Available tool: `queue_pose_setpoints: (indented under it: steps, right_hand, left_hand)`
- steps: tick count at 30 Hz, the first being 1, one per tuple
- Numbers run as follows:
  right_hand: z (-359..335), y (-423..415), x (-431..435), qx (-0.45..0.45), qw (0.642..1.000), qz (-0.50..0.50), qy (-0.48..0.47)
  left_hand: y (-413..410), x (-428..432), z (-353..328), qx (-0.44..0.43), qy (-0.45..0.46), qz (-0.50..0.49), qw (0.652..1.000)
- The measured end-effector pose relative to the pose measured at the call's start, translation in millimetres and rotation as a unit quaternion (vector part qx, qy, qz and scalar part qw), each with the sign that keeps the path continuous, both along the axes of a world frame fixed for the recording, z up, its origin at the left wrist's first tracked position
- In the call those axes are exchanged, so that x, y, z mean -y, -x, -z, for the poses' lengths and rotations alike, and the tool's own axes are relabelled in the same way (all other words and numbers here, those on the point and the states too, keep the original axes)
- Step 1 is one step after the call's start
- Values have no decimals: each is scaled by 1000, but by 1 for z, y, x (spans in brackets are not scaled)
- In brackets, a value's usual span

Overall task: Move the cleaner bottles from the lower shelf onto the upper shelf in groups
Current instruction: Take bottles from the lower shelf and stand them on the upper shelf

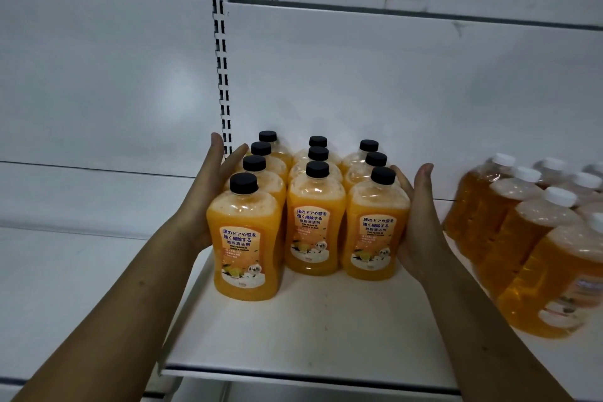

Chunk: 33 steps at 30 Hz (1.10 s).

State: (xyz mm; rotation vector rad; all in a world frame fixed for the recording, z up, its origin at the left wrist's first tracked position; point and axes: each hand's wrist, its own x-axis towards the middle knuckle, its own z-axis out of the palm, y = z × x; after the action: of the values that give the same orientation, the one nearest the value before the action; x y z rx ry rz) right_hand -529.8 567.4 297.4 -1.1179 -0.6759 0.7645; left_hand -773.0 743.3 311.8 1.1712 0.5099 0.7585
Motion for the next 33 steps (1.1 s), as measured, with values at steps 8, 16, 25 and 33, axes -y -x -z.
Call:
queue_pose_setpoints:
  steps: [8, 16, 25, 33]
  right_hand:
    - [10, 11, 18, 101, 995, 7, 14]
    - [33, 5, 43, 264, 961, -42, 75]
    - [43, 3, 40, 268, 959, -44, 77]
    - [32, 12, 45, 299, 948, 32, 106]
  left_hand:
    - [21, 43, 7, 6, -66, -31, 997]
    - [50, 67, 52, -151, -262, -8, 953]
    - [47, 60, 56, -180, -270, -17, 946]
    - [52, 55, 53, -200, -317, -4, 927]
